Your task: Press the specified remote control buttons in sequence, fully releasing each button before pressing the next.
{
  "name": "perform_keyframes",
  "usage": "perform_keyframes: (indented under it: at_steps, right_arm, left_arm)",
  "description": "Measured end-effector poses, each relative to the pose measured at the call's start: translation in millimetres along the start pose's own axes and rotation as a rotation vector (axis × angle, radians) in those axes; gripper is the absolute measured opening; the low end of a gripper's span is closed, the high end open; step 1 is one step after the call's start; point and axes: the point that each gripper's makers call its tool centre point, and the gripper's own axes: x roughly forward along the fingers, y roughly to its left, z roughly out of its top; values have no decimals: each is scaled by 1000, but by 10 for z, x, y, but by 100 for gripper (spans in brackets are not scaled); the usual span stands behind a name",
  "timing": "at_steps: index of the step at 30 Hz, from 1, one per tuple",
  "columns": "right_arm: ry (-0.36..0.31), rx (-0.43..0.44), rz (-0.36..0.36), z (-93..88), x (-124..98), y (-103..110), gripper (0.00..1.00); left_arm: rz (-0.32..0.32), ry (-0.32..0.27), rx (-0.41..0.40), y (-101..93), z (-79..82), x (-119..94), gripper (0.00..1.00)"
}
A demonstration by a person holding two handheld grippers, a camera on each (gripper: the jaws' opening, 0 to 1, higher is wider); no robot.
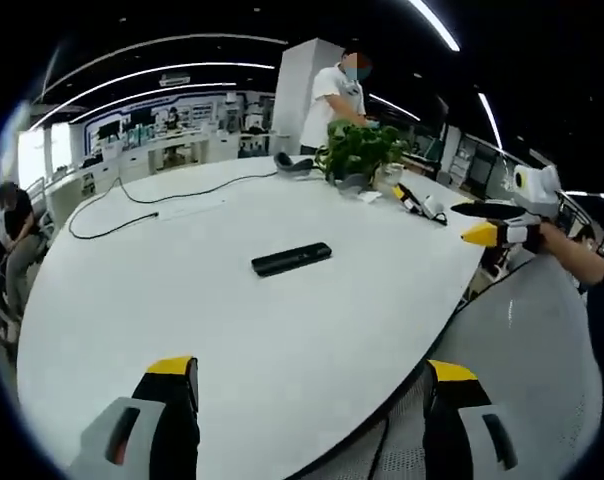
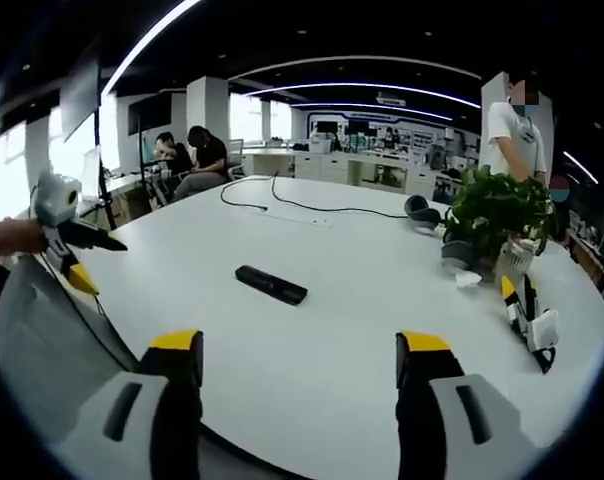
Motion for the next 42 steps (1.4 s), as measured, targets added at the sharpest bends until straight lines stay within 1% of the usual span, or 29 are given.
perform_keyframes:
  at_steps: [6, 8, 13, 20, 24, 27, 30, 31, 33, 35, 36, 37, 39, 41, 42]
  right_arm:
    - [3, 16, -11, -14, 2, -39, 81]
    - [4, 18, -14, -16, 0, -42, 81]
    - [2, 22, -14, -25, -4, -37, 80]
    - [6, 18, -3, -48, -5, -9, 78]
    - [5, 28, -18, -55, -15, -39, 77]
    - [18, 26, -31, -71, -33, -37, 74]
    - [33, 30, -43, -95, -41, -54, 69]
    - [36, 36, -40, -94, -44, -51, 68]
    - [38, 41, -36, -90, -44, -30, 69]
    - [53, 47, -34, -115, -41, -21, 70]
    - [67, 53, -36, -140, -36, -14, 70]
    - [72, 51, -38, -149, -34, -16, 70]
    - [65, 43, -49, -131, -44, -32, 70]
    - [56, 51, -51, -118, -50, -41, 70]
    - [61, 56, -54, -128, -51, -44, 71]
  left_arm:
    - [-26, 65, 85, 30, 49, 186, 97]
    - [-26, 74, 106, 45, 90, 229, 97]
    - [-42, 67, 132, 67, 218, 299, 97]
    - [-70, 96, 191, 113, 275, 381, 97]
    - [-98, 106, 227, 106, 320, 406, 97]
    - [-118, 114, 276, 123, 353, 458, 99]
    - [-137, 140, 331, 142, 328, 515, 99]
    - [-147, 144, 343, 138, 320, 527, 99]
    - [-195, 149, 344, 90, 294, 557, 99]
    - [-227, 162, 346, 77, 264, 592, 99]
    - [-238, 174, 360, 73, 250, 606, 100]
    - [-250, 192, 396, 85, 235, 636, 100]
    - [-282, 206, 472, 111, 253, 721, 100]
    - [-294, 194, 513, 144, 313, 798, 100]
    - [-302, 195, 512, 160, 330, 831, 100]
